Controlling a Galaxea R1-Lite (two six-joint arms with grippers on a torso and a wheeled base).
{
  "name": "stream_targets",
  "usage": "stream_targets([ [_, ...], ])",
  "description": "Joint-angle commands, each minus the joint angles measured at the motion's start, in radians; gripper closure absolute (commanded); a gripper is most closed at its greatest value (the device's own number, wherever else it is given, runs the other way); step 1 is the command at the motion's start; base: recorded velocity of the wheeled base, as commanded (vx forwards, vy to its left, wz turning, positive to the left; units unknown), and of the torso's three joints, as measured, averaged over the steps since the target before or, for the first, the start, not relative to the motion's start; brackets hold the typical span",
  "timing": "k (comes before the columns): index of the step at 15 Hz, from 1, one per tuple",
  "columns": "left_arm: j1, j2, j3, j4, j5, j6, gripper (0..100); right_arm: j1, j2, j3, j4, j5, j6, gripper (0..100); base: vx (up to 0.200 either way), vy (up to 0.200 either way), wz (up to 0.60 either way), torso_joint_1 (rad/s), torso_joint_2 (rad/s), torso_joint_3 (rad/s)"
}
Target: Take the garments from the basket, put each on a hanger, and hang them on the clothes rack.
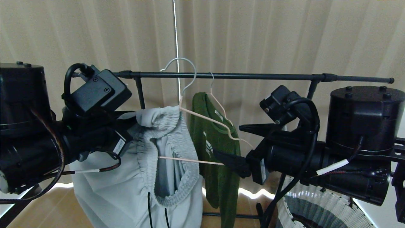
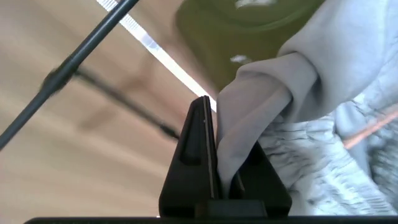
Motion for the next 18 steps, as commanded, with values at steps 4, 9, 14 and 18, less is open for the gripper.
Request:
stream_targets([
  [4,0.052,-0.026,0.048,-0.002,0.127,-0.118,100,-0.029,0.015,0.076,-0.111,-0.002,-0.038,0,0.000,0.000,0.00,0.000,0.00,0.000],
  [9,0.041,-0.060,0.036,-0.005,0.127,-0.382,100,-0.029,0.017,0.090,-0.112,0.000,-0.042,0,0.000,0.000,0.00,0.000,0.00,0.000],
  [14,-0.051,-0.091,0.044,-0.088,0.121,-0.471,100,-0.007,0.083,0.078,-0.189,0.000,-0.042,0,0.000,0.000,0.00,0.000,0.00,0.000],
  [18,-0.114,-0.087,0.042,-0.119,0.121,-0.471,100,0.014,0.144,0.039,-0.239,0.000,-0.047,0,0.000,0.000,0.00,0.000,0.00,0.000],
])
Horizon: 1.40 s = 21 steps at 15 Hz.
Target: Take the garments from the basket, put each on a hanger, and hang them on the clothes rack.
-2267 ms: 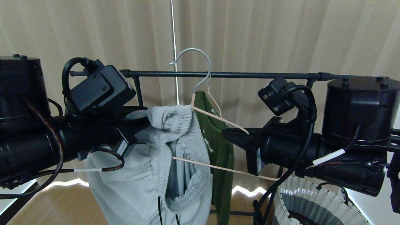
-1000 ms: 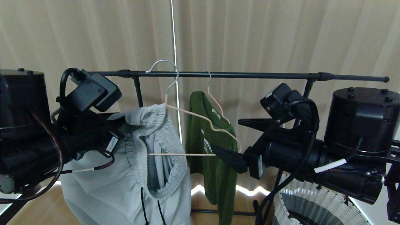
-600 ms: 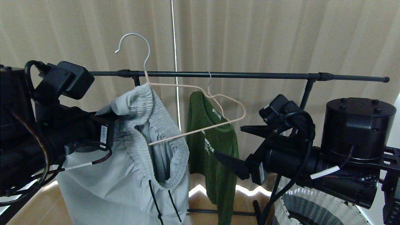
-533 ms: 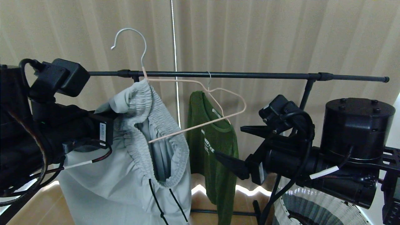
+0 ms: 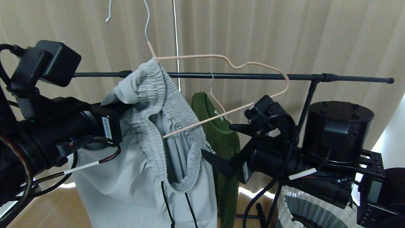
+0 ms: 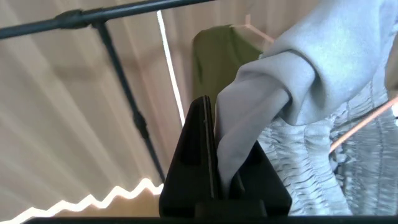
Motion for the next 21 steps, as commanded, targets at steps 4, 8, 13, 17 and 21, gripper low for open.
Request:
stream_targets([
  [4,-0.040,-0.001,0.000,-0.002,0.001,0.004,100,0.009,0.049,-0.012,-0.004,0.001,0.001,0,0.000,0.000,0.00,0.000,0.00,0.000],
  [8,-0.017,0.028,-0.008,-0.002,0.051,0.016,100,0.042,0.035,-0.012,-0.006,0.002,0.002,0,0.000,0.000,0.00,0.000,0.00,0.000],
  [13,0.012,0.048,-0.017,-0.002,0.071,0.016,100,0.052,0.021,-0.011,-0.006,0.004,0.002,0,0.000,0.000,0.00,0.000,0.00,0.000],
  [17,-0.004,0.041,-0.005,-0.002,0.067,0.019,100,0.052,0.041,-0.021,-0.006,0.004,0.002,0,0.000,0.000,0.00,0.000,0.00,0.000],
  [21,-0.027,0.028,-0.003,-0.002,0.067,0.021,100,0.052,0.087,-0.043,-0.006,0.001,0.001,0,0.000,0.000,0.00,0.000,0.00,0.000],
])
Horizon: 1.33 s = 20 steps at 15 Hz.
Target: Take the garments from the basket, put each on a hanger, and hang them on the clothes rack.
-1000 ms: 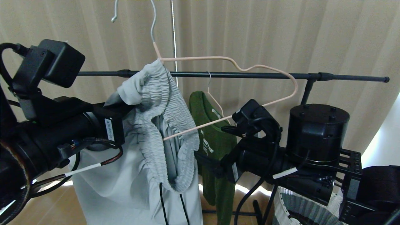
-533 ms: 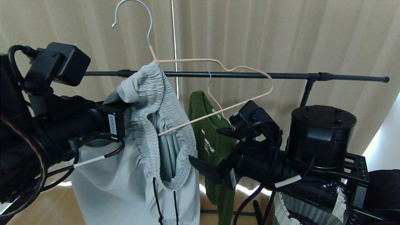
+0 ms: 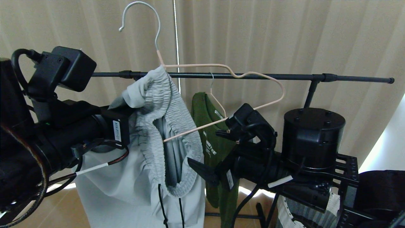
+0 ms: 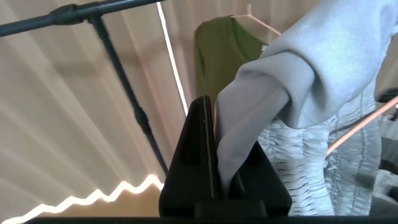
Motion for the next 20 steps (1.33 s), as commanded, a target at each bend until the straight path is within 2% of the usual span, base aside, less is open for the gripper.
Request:
stream_targets([
  [1,-0.003,-0.010,0.001,-0.001,0.001,0.000,100,0.000,0.025,-0.005,0.000,0.000,-0.002,0,0.000,0.000,0.00,0.000,0.00,0.000],
  [6,-0.004,-0.017,0.009,-0.001,-0.001,0.005,100,-0.001,0.032,0.000,0.000,-0.002,-0.003,0,0.000,0.000,0.00,0.000,0.00,0.000],
  [7,-0.004,-0.019,0.009,-0.001,-0.001,0.005,100,-0.001,0.034,0.003,0.000,-0.002,-0.003,100,0.000,0.000,0.00,0.000,0.00,0.000],
  [15,0.003,-0.037,0.010,-0.001,0.001,0.011,100,-0.012,0.028,0.007,0.000,-0.016,-0.005,100,0.000,0.000,0.00,0.000,0.00,0.000],
  [17,0.028,-0.057,0.030,-0.001,0.002,0.060,100,-0.030,0.011,0.019,0.000,-0.062,-0.003,100,0.000,0.000,0.00,0.000,0.00,0.000],
  [20,0.078,-0.093,0.067,-0.001,0.002,0.130,100,-0.089,-0.035,0.024,0.000,-0.065,-0.005,100,0.000,0.000,0.00,0.000,0.00,0.000],
])
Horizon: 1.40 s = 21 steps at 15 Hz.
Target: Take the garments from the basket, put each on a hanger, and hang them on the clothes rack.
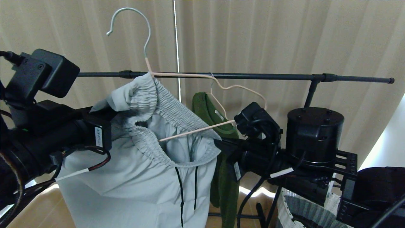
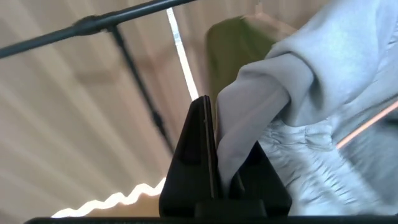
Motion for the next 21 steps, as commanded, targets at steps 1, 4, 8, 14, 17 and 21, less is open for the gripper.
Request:
stream_targets([
  [1,0.035,-0.028,0.018,-0.001,0.001,0.017,100,-0.045,-0.039,0.001,0.000,-0.001,-0.001,100,0.000,0.000,0.00,0.000,0.00,0.000],
  [4,0.064,-0.042,0.035,-0.001,0.001,0.042,100,-0.091,-0.050,0.003,0.000,-0.002,-0.001,100,0.000,0.000,0.00,0.000,0.00,0.000],
  [8,0.121,-0.063,0.073,-0.001,-0.001,0.098,100,-0.121,-0.059,0.001,0.001,-0.002,-0.002,100,0.000,0.000,0.00,0.000,0.00,0.000],
  [14,0.221,-0.076,0.125,-0.025,-0.005,0.204,100,-0.132,-0.061,0.003,0.001,-0.008,-0.002,100,0.000,0.000,0.00,0.000,0.00,0.000],
  [17,0.234,-0.072,0.156,-0.058,-0.005,0.221,100,-0.137,-0.061,-0.004,0.003,-0.008,-0.004,100,0.000,0.000,0.00,0.000,0.00,0.000],
  [21,0.234,-0.074,0.235,-0.059,-0.007,0.308,100,-0.137,-0.059,-0.014,0.007,-0.007,-0.036,100,0.000,0.000,0.00,0.000,0.00,0.000],
])
